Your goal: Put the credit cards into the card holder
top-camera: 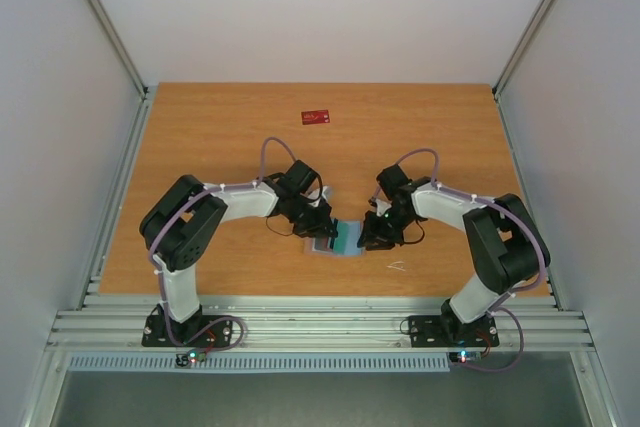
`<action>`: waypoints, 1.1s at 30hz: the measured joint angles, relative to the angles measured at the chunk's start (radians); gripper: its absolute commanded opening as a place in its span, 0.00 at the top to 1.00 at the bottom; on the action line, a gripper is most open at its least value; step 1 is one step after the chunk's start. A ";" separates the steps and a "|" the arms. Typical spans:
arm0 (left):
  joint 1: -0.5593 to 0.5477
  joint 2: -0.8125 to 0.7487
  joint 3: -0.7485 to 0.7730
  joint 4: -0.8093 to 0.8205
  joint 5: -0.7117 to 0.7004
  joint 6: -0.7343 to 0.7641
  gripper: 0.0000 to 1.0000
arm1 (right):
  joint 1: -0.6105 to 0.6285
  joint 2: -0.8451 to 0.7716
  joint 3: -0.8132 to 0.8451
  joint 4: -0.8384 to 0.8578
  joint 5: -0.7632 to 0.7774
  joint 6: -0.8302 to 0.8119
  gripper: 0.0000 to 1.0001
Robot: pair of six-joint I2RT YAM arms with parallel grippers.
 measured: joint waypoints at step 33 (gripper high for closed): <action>-0.027 0.011 0.233 -0.516 -0.288 0.236 0.80 | 0.002 -0.004 0.054 -0.094 0.097 -0.065 0.74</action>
